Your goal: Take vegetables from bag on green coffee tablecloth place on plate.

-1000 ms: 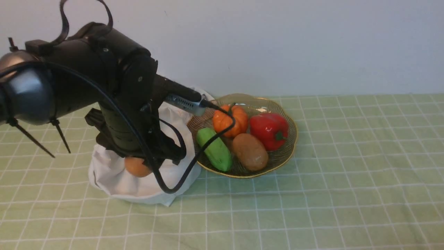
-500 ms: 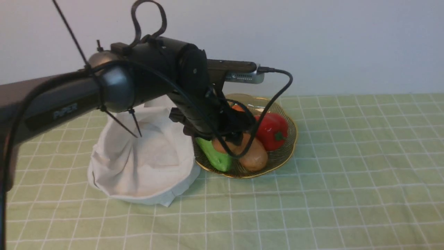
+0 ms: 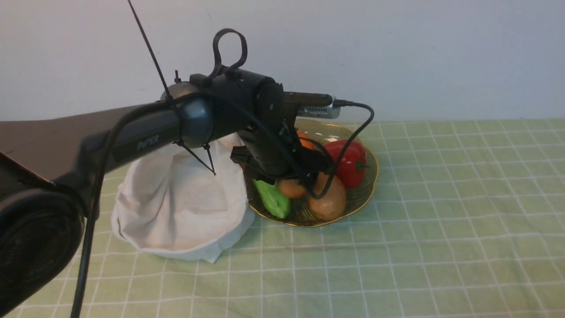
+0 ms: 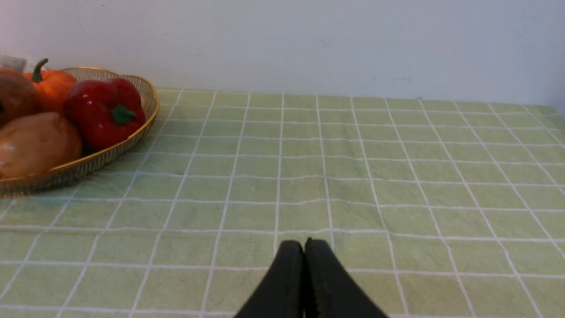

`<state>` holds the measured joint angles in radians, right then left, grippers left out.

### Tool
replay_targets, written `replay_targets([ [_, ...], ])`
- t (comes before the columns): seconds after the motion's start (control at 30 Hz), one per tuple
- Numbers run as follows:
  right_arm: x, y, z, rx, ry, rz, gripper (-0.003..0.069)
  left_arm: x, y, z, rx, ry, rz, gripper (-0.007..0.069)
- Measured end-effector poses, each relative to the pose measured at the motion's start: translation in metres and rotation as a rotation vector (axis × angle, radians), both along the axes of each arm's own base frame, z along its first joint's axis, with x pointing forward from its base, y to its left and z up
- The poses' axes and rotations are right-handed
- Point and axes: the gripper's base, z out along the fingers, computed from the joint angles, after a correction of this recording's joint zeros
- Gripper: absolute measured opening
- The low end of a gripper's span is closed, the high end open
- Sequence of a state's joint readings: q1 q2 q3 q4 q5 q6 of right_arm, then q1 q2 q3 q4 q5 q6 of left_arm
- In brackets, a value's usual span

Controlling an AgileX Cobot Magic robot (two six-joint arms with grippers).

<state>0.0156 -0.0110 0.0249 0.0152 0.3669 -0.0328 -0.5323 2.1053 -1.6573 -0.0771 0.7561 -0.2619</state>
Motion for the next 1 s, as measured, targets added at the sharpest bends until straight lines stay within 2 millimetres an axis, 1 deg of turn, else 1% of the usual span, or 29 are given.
replay_targets([
  [0.1, 0.000, 0.000, 0.000, 0.000, 0.000, 0.000, -0.0015, 0.001, 0.001, -0.001, -0.018, 0.014, 0.017, 0.0626],
  [0.17, 0.000, 0.000, 0.000, 0.000, 0.000, 0.000, -0.0015, 0.000, 0.000, 0.001, -0.037, 0.020, 0.024, 0.0645],
  [0.27, 0.000, 0.000, 0.000, 0.000, 0.000, 0.000, -0.0015, 0.001, -0.001, 0.010, -0.057, 0.023, 0.027, 0.0650],
  [0.3, 0.000, 0.000, 0.000, 0.000, 0.000, 0.000, -0.0015, 0.001, -0.002, 0.024, -0.068, 0.014, 0.021, 0.0650],
  [0.37, 0.000, 0.000, 0.000, 0.000, 0.000, 0.000, -0.0015, -0.001, -0.002, 0.037, -0.070, 0.014, 0.011, 0.0650],
  [0.4, 0.000, 0.000, 0.000, 0.000, 0.000, 0.000, -0.0015, -0.002, -0.001, 0.053, -0.074, 0.002, 0.000, 0.0648],
  [0.43, 0.000, 0.000, 0.000, 0.000, 0.000, 0.000, -0.0015, -0.003, -0.001, 0.055, -0.075, 0.001, -0.002, 0.0648],
  [0.5, 0.000, 0.000, 0.000, 0.000, 0.000, 0.000, -0.0015, -0.011, 0.003, 0.091, -0.070, -0.011, -0.041, 0.0618],
  [0.53, 0.000, 0.000, 0.000, 0.000, 0.000, 0.000, -0.0015, -0.012, 0.003, 0.095, -0.067, -0.008, -0.048, 0.0614],
  [0.57, 0.000, 0.000, 0.000, 0.000, 0.000, 0.000, -0.0015, -0.015, 0.005, 0.105, -0.061, -0.007, -0.063, 0.0594],
  [0.6, 0.000, 0.000, 0.000, 0.000, 0.000, 0.000, -0.0015, -0.024, 0.009, 0.127, -0.046, 0.005, -0.092, 0.0533],
  [0.63, 0.000, 0.000, 0.000, 0.000, 0.000, 0.000, -0.0015, -0.025, 0.009, 0.134, -0.051, -0.009, -0.097, 0.0525],
  [0.67, 0.000, 0.000, 0.000, 0.000, 0.000, 0.000, -0.0015, -0.028, 0.011, 0.142, -0.048, -0.012, -0.110, 0.0478],
  [0.7, 0.000, 0.000, 0.000, 0.000, 0.000, 0.000, -0.0015, -0.033, 0.014, 0.161, -0.053, -0.053, -0.139, 0.0388],
  [0.73, 0.000, 0.000, 0.000, 0.000, 0.000, 0.000, -0.0015, -0.035, 0.015, 0.165, -0.055, -0.061, -0.143, 0.0377],
  [0.77, 0.000, 0.000, 0.000, 0.000, 0.000, 0.000, -0.0015, -0.042, 0.019, 0.176, -0.054, -0.089, -0.169, 0.0274],
  [0.8, 0.000, 0.000, 0.000, 0.000, 0.000, 0.000, -0.0015, -0.048, 0.022, 0.183, -0.054, -0.100, -0.183, 0.0209],
  [0.83, 0.000, 0.000, 0.000, 0.000, 0.000, 0.000, -0.0015, -0.050, 0.023, 0.185, -0.055, -0.104, -0.188, 0.0183],
  [0.87, 0.000, 0.000, 0.000, 0.000, 0.000, 0.000, -0.0015, -0.058, 0.028, 0.190, -0.054, -0.108, -0.197, 0.0108],
  [0.9, 0.000, 0.000, 0.000, 0.000, 0.000, 0.000, -0.0015, -0.067, 0.033, 0.193, -0.049, -0.110, -0.203, 0.0055],
  [0.93, 0.000, 0.000, 0.000, 0.000, 0.000, 0.000, -0.0015, -0.076, 0.039, 0.198, -0.045, -0.115, -0.207, 0.0024],
  [1.0, 0.000, 0.000, 0.000, 0.000, 0.000, 0.000, -0.0015, -0.091, 0.047, 0.195, -0.029, -0.094, -0.214, 0.0004],
])
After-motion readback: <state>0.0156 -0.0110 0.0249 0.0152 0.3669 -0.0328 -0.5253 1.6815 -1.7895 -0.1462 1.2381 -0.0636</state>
